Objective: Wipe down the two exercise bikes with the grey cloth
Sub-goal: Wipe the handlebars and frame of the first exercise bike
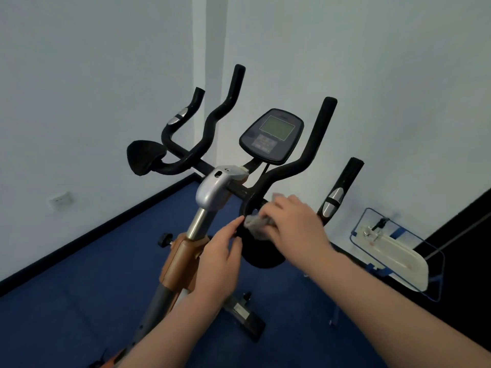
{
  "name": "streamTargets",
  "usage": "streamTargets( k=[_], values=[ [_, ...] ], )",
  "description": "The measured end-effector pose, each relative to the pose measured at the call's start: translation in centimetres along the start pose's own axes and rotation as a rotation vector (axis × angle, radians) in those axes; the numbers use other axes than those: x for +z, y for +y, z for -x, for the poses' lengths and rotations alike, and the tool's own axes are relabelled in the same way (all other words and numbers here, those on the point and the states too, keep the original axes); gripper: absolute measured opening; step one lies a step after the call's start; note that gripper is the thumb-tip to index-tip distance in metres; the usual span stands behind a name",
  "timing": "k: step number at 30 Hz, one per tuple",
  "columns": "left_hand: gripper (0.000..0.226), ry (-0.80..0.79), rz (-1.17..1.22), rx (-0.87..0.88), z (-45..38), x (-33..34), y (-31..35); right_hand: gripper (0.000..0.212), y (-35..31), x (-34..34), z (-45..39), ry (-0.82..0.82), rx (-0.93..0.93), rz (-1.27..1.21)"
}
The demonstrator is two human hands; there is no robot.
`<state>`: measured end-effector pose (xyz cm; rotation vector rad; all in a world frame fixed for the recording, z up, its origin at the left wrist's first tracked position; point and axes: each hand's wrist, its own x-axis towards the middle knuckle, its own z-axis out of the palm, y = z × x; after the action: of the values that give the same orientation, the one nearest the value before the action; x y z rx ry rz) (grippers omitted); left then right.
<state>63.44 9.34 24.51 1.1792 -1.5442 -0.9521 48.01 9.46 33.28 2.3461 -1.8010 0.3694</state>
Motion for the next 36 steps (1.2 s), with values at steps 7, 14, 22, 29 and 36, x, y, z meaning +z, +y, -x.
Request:
streamTargets(
  k=[7,14,22,29,36],
  values=[
    [0.034,0.055,0.013,0.0,-0.5,-0.1,1.0,0.018,0.6,0.4,2.6,-0.221,-0.271,0.056],
    [0.028,0.068,-0.088,-0.018,-0.9,-0.9,1.7,0.018,0.6,-0.2,-1.4,-0.088,-0.139,-0.04],
    [0.03,0.049,-0.003,-0.034,-1.1,0.1,1.1,0.015,3.1,-0.3,2.6,-0.256,0.064,-0.346],
    [0.034,0.02,0.015,-0.047,-1.2,-0.1,0.8,0.017,-0.6,1.1,1.7,0.039,0.232,-0.107],
    [0.036,-0.026,0.051,-0.044,-1.0,-0.7,0.8,0.017,-1.6,1.7,5.0,0.005,0.143,-0.113]
  ],
)
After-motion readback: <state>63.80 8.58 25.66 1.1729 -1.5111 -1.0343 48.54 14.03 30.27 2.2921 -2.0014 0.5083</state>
